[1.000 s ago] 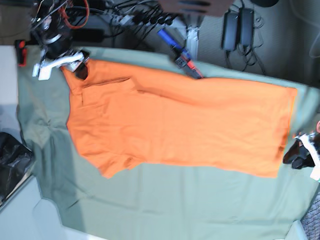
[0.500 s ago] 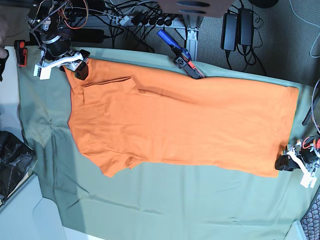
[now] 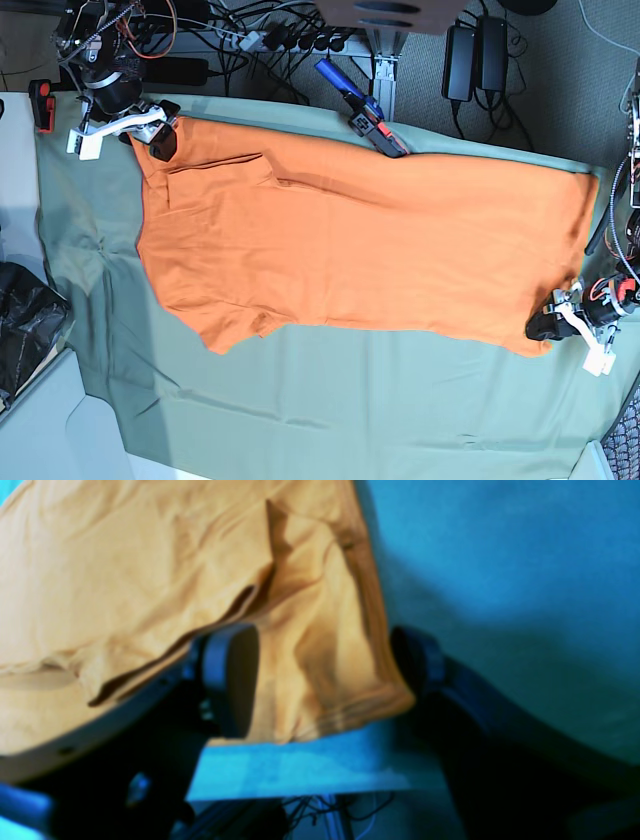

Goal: Fold the T-shirt properly
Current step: 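Pull the shirt taut and reposition the left gripper to the hem corner, then grasp the sleeve with the right gripper and fold it over the shirt body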

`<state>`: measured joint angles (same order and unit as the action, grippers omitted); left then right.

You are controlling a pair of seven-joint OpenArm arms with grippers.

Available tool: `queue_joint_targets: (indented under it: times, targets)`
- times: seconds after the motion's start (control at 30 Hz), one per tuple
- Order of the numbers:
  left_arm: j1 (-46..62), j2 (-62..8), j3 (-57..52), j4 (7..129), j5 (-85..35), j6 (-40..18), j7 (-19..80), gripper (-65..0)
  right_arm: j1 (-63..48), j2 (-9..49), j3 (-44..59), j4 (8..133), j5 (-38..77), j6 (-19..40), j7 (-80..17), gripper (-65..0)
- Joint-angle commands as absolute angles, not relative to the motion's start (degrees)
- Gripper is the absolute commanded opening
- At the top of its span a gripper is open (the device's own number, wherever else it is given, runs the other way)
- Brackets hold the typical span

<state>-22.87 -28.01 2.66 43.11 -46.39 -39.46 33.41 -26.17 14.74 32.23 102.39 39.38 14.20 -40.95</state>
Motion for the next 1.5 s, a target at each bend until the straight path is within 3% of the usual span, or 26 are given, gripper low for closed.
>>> queue_joint_targets:
  times: [0.0,0.07,0.17,0.27,0.47,0.67,0.97,1.2,1.47]
  targets:
    - [-24.4,-29.2,2.4,43.9,-47.7,-40.0,33.0,-36.7,-26.2,15.5,32.7,103.4,40.1,19.3,-39.7,-24.5]
    - [-24.4,-29.3,2.4,43.9,-49.4,-40.0,33.1,-38.3,-26.0,15.6,32.7,103.4,40.0,19.3,-39.7,-24.5]
    - [-24.4,-29.3,2.4,44.8,-49.5,-40.0,33.4,-55.7,-25.8,15.5,33.0,104.1,40.1,19.3,-39.7,-24.5]
    - [-24.4,-29.4,2.4,46.7,-49.5,-40.0,35.1,-65.0,-25.4,15.5,35.1,106.3,40.1,19.3,-39.9,-24.5]
    - [-24.4,-29.9,2.4,51.9,-49.5,-40.0,38.6,-65.0,-24.0,15.7,41.7,113.4,41.6,19.3,-39.8,-24.5]
    - [-24.1,-29.9,2.4,53.0,-49.5,-40.0,39.5,-65.0,-16.3,19.5,42.4,109.9,39.4,17.8,-36.8,-24.5]
    - [-22.6,-30.0,2.4,53.0,-49.3,-40.0,39.0,-65.0,6.0,27.2,35.7,82.6,37.0,17.8,-35.8,-24.5]
    - [-21.6,-30.7,2.4,53.0,-49.1,-40.0,37.9,-65.0,23.4,28.1,22.8,57.6,36.2,21.0,-35.8,-24.5]
    - [-21.6,-30.7,2.4,53.0,-49.0,-40.0,35.7,-65.0,29.0,27.1,8.9,49.4,34.8,23.7,-34.5,-24.5]
